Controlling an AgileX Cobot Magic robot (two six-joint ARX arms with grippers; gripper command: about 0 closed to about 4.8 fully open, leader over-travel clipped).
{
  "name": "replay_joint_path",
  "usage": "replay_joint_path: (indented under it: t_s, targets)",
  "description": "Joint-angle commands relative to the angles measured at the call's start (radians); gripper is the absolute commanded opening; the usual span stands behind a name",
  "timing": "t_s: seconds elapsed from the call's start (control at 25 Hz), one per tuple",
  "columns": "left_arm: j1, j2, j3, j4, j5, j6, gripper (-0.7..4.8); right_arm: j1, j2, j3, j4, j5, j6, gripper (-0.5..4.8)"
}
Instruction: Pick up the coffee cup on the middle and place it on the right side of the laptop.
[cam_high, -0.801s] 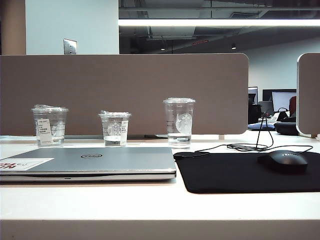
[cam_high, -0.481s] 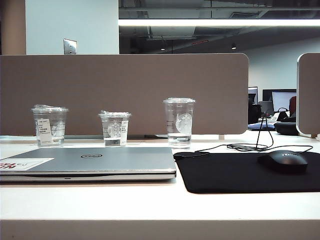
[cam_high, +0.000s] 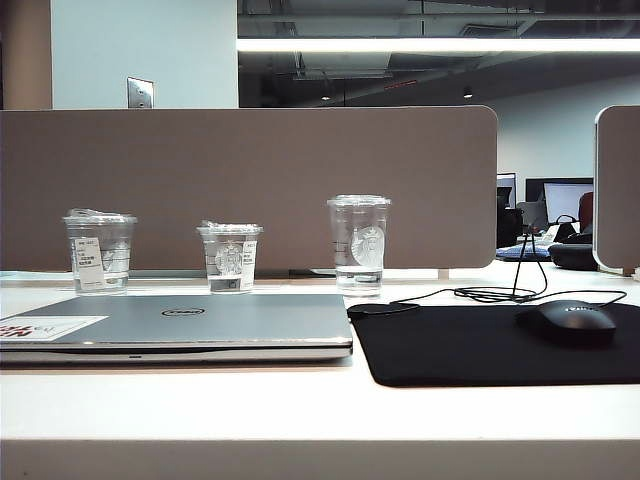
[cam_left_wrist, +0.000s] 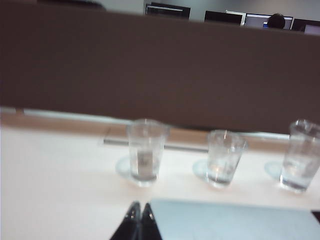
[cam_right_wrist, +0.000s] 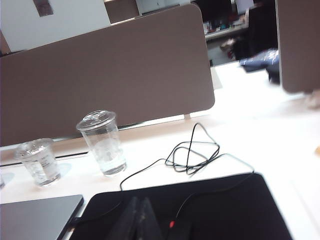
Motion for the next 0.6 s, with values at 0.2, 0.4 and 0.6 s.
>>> replay_joint_path:
  t_s: [0.2,0.4,0.6]
  targets:
    - [0.000,0.421,0.278,-0.012,0.145,0.014,-0.06,0.002,0.164,0.106,0.004,-0.071,-0.101,-0.05]
    - [-0.056,0.673,0.385,0.050,0.181,0.043,-0.06,0.002,0.493,0.290,-0.002,-0.176,-0.220,-0.05]
    - [-0.132,0.810,0.385,0.190,0.105,0.073,-0.06,0.002,0.774,0.522,-0.079,-0.258,-0.229,-0.05]
